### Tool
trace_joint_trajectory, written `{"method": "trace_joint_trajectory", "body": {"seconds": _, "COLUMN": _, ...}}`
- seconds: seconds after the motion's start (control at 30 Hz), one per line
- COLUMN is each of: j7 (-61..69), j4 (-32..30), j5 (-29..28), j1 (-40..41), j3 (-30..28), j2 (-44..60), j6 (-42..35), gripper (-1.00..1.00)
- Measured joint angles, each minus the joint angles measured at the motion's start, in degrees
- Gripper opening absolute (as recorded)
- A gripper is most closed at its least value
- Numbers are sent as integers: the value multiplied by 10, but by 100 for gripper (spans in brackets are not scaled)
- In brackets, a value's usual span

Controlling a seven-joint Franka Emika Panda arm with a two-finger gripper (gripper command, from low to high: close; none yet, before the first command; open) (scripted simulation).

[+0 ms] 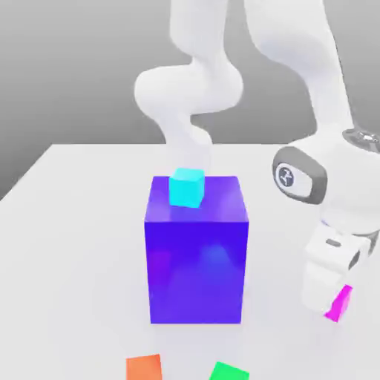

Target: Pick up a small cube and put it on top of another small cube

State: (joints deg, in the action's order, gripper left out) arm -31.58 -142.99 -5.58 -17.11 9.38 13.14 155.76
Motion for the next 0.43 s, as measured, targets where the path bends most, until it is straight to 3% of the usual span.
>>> {"method": "trace_joint_trajectory", "body": {"seconds": 0.17, "j7": 33, "j4": 88, "j5": 42, "j1": 92, "j3": -65, "j2": 5, "j6": -80, "gripper": -100}}
{"method": "trace_joint_trajectory", "body": {"seconds": 0.3, "j7": 41, "j4": 121, "j5": 52, "j1": 118, "j3": -87, "j2": 73, "j6": -45, "gripper": -100}}
{"method": "trace_joint_trajectory", "body": {"seconds": 0.33, "j7": 41, "j4": 123, "j5": 52, "j1": 118, "j3": -88, "j2": 88, "j6": -32, "gripper": 100}}
{"method": "trace_joint_trajectory", "body": {"seconds": 0.43, "j7": 41, "j4": 123, "j5": 52, "j1": 118, "j3": -88, "j2": 88, "j6": -32, "gripper": 100}}
